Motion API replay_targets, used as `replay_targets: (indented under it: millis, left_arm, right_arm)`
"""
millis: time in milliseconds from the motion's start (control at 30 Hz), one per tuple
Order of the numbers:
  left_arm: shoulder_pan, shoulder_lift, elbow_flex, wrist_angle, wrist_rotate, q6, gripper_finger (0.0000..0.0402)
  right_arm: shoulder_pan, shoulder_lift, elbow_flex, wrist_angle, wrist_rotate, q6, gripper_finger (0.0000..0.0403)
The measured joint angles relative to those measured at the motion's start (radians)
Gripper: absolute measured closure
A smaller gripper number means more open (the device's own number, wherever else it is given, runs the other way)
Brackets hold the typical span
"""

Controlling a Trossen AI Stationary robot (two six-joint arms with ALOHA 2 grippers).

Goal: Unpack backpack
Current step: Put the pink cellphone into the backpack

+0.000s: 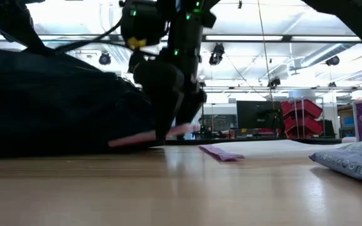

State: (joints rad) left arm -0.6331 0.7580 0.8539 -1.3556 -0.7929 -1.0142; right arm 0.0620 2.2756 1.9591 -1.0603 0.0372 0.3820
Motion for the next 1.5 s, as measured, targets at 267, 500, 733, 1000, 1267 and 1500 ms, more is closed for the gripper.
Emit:
replay_targets:
  millis: [267,500,733,1000,1267,1500]
  left_arm:
    - [0.0,0.0,0.0,-0.002,0.0,0.011,0.0402]
    - [0.0,0.001,-0.002,0.019,-0.006,0.011,0.0402]
    - [0.0,0.004,-0.116,0.357,0.027,0.184,0.0402]
    - [0.0,0.07,-0.268,0.855,0.135,0.377,0.0402]
    - [0.0,0.129,-0.293,0.862,0.144,0.307,0.0402]
    - [0.0,0.139,-0.294,0.862,0.148,0.299,0.0402]
  right_arm:
    - [0.016,-0.102,0.002,-0.137,-0.006,0.0,0.0064]
    - [0.026,-0.228,0.002,-0.153,-0.001,0.025,0.0067]
    - [0.018,-0.342,0.005,-0.094,0.11,0.052,0.0109]
    - [0.0,-0.337,0.005,0.018,0.128,0.048,0.0207]
    - [0.008,-0.295,-0.025,0.016,0.121,0.034,0.0256]
    - [0.044,-0.237,-0.076,0.029,0.12,0.072,0.0183]
